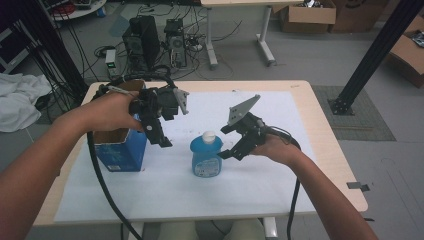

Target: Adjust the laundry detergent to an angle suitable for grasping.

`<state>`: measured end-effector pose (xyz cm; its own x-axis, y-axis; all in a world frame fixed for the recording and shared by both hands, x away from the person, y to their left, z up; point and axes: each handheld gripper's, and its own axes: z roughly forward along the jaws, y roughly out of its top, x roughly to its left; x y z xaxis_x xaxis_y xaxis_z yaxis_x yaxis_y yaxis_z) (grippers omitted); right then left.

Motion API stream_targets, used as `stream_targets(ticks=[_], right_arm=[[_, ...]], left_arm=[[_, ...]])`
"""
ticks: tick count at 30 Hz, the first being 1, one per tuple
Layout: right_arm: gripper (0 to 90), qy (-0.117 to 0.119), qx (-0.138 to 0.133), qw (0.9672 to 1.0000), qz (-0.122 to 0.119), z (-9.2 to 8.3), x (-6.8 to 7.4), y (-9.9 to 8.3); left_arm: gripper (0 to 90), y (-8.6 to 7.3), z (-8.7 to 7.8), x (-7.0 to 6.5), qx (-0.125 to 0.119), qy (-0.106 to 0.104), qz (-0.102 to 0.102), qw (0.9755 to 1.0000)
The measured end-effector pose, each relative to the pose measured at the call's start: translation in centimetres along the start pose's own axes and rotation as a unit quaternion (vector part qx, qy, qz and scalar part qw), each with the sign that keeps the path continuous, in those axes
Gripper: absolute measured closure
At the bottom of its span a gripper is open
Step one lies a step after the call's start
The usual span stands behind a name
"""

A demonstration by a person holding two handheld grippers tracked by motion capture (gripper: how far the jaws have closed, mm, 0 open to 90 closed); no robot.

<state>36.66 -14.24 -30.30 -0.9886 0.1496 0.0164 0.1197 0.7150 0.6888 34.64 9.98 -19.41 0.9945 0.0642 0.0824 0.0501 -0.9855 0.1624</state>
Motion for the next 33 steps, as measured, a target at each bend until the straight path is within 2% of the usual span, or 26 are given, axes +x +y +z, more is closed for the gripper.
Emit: stream_targets(ticks=[9, 11, 14, 18, 22, 29, 33], right_arm=[[15.4, -0.020, 0.014, 0.9996, 0.014, -2.8, 0.1, -0.9], [15.5, -0.032, 0.024, 0.9990, 0.020, -3.9, 0.1, -1.5], [15.5, -0.045, 0.037, 0.9978, 0.032, -4.9, -0.1, -2.1], [15.4, -0.064, 0.051, 0.9948, 0.059, -6.3, -0.3, -3.1], [15.4, -0.082, 0.075, 0.9906, 0.079, -7.5, -0.5, -4.0], [15.4, -0.117, 0.122, 0.9782, 0.119, -8.9, -1.2, -6.0], [15.6, -0.124, 0.134, 0.9749, 0.128, -9.3, -1.2, -6.9]], left_arm=[[20.6, 0.2, 0.1, 0.1, 0.002, -0.001, -0.002, 1.0000], [20.4, 0.2, 0.2, 0.2, 0.001, 0.000, -0.003, 1.0000], [20.5, 0.2, 0.3, 0.3, 0.002, -0.001, -0.007, 1.0000], [20.4, 0.2, 0.4, 0.4, -0.002, 0.000, -0.009, 1.0000], [20.4, 0.4, 0.3, 0.3, -0.002, 0.002, -0.008, 1.0000], [20.4, 0.5, 0.3, 0.3, -0.003, 0.004, -0.010, 0.9999], [20.4, 0.7, 0.3, 0.4, -0.001, 0.004, -0.012, 0.9999]])
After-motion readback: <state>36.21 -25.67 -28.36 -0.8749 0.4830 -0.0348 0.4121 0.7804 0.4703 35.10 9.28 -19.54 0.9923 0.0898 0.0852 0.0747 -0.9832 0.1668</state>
